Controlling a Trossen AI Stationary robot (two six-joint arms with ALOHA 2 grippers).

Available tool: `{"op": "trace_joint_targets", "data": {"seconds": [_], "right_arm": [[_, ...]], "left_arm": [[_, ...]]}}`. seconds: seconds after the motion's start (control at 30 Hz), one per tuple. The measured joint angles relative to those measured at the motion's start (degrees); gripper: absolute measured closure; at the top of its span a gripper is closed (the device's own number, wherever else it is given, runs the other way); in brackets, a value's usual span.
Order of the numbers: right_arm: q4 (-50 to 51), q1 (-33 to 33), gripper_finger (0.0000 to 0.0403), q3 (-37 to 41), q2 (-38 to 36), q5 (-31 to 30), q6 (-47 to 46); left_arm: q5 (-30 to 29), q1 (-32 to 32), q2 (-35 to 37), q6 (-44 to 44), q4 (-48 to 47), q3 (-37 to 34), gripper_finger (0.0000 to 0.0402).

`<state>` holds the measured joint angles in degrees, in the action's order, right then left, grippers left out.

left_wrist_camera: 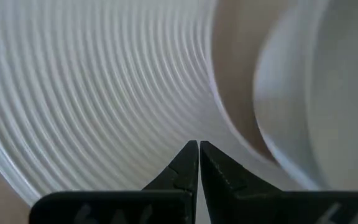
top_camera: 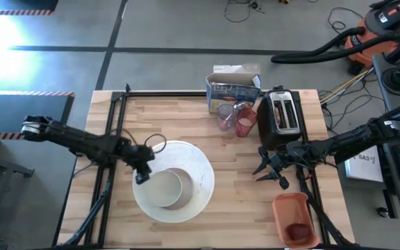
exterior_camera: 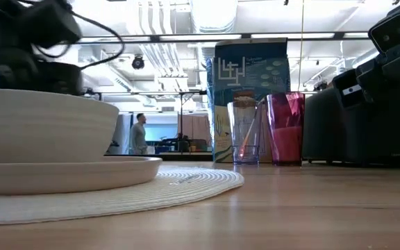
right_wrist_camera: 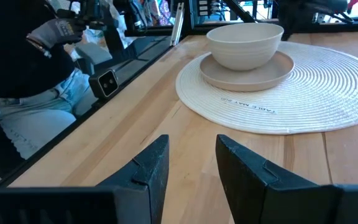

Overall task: Arrange a breakfast setting
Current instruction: Move the white placemat to the center of the table

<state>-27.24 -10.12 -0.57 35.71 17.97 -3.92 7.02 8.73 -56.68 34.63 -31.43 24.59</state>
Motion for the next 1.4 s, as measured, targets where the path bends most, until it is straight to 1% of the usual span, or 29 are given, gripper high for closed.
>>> {"op": "trace_joint_targets", "data": {"seconds": [0.13,0.3,0.5,0.63,0.77,0.87,1.03,1.2,1.4], "right_arm": [[0.01,0.01,0.028,-0.01,0.01,0.01,-0.04],[0.01,-0.01,0.028,-0.01,-0.01,0.01,-0.02],[0.0,-0.01,0.028,-0.01,-0.01,0.01,0.02],[0.0,0.01,0.028,0.0,-0.01,0.01,0.03],[0.01,0.01,0.028,0.0,-0.01,0.0,0.03],[0.0,0.01,0.028,-0.01,-0.01,0.01,-0.04],[0.0,0.0,0.028,0.0,-0.01,0.0,-0.04],[0.0,0.01,0.028,-0.01,-0.01,-0.01,-0.03],[0.0,-0.01,0.028,0.0,0.0,0.01,0.02]], "left_arm": [[0.01,7.16,0.7,6.04,-2.14,-0.58,0.0401],[-0.12,14.73,-2.62,12.26,-0.88,-1.28,0.0401],[-0.26,19.79,-8.82,15.32,4.65,-0.35,0.0401],[-0.54,21.47,-14.76,13.75,6.69,2.4,0.0402],[-0.67,21.73,-20.66,9.81,7.47,5.07,0.0402],[-1.22,21.63,-23.6,5.98,7.32,7.24,0.0402],[-3.12,19.74,-25.56,0.16,7.01,9.35,0.0402],[-5.03,15.84,-26.86,-4.93,7.73,10.56,0.0402],[-5.69,11.36,-29.4,-12.68,9.89,12.95,0.0402]]}}
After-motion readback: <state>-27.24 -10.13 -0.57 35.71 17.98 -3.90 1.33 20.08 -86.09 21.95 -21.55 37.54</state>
